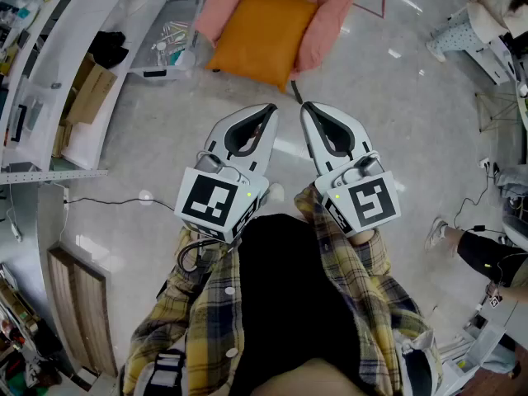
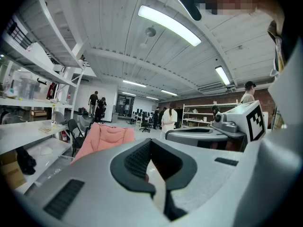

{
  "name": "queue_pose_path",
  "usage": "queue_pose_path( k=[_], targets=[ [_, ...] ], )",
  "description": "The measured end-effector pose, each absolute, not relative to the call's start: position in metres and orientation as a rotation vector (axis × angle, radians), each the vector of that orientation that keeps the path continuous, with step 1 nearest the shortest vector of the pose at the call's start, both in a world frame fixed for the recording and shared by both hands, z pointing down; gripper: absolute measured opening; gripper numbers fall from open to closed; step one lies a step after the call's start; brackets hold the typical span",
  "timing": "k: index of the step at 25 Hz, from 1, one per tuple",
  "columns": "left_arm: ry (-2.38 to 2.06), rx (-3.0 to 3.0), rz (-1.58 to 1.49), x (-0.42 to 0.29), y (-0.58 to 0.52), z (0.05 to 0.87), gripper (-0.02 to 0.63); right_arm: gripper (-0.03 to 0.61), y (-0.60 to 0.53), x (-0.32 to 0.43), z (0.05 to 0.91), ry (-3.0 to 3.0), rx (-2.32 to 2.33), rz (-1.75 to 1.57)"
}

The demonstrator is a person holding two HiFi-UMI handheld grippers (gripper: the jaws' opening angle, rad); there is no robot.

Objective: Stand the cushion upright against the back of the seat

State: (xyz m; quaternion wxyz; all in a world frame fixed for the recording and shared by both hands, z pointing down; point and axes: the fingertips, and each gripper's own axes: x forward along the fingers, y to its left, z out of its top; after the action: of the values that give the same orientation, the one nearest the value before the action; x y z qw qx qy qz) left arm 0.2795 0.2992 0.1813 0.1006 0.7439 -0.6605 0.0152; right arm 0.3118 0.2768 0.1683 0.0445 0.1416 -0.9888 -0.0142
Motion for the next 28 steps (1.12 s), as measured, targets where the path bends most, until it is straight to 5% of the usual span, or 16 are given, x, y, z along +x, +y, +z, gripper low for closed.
queue_pose_path(
  k=[28],
  targets=[
    [-2.115, 2.051, 0.017, 0.29, 0.327, 0.188, 0.003, 0.018, 0.291, 0.352, 0.176, -3.073, 0.363, 0.043]
  ],
)
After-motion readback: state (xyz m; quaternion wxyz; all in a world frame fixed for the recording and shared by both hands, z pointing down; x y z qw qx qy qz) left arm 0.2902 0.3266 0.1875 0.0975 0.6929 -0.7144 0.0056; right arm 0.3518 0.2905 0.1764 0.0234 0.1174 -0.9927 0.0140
